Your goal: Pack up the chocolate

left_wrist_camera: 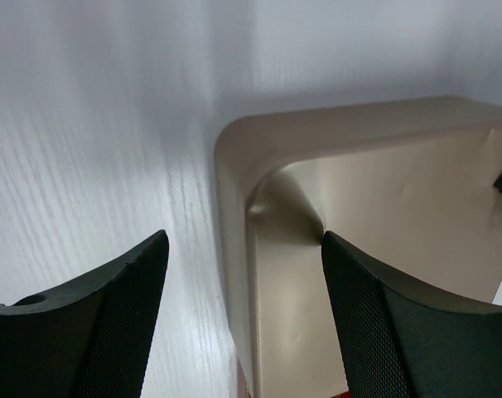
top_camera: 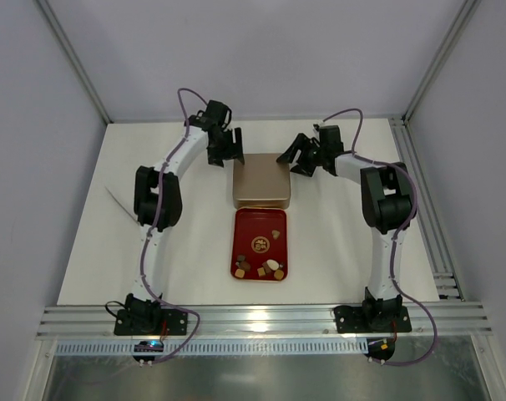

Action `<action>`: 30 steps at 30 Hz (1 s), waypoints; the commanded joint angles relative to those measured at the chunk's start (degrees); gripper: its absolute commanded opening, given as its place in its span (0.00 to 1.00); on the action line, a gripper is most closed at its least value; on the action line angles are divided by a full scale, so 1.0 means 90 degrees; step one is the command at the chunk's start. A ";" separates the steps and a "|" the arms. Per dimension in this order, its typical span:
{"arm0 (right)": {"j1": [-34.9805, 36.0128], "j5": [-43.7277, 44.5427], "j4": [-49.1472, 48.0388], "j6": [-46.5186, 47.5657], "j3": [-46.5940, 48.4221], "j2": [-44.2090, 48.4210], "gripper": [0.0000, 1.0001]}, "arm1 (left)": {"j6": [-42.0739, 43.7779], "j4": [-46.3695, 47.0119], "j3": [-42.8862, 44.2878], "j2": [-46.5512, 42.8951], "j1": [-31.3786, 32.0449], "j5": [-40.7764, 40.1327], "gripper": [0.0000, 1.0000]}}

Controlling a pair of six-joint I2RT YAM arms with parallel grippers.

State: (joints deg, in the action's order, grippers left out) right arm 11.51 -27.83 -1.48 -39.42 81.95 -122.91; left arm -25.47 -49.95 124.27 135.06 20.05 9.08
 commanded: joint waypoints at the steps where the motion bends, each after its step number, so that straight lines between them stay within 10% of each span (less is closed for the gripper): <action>1: -0.0009 0.0114 0.0096 -0.0024 0.0288 -0.0200 0.75 | -0.0343 0.0355 0.0255 0.0149 -0.0138 -0.0374 0.73; 24: -0.0019 0.0231 0.0623 0.0239 0.0289 -0.0220 0.62 | -0.0627 -0.0075 -0.0194 0.0540 -0.0197 -0.0443 0.54; 30: -0.0126 0.0173 0.0672 0.0415 0.0728 0.0033 0.73 | -0.0490 0.0422 -0.0097 0.0023 -0.0216 -0.0277 0.67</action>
State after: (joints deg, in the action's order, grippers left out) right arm 11.20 -28.51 1.30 -38.83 85.82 -124.66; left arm -32.38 -45.19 125.10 136.90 18.24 9.08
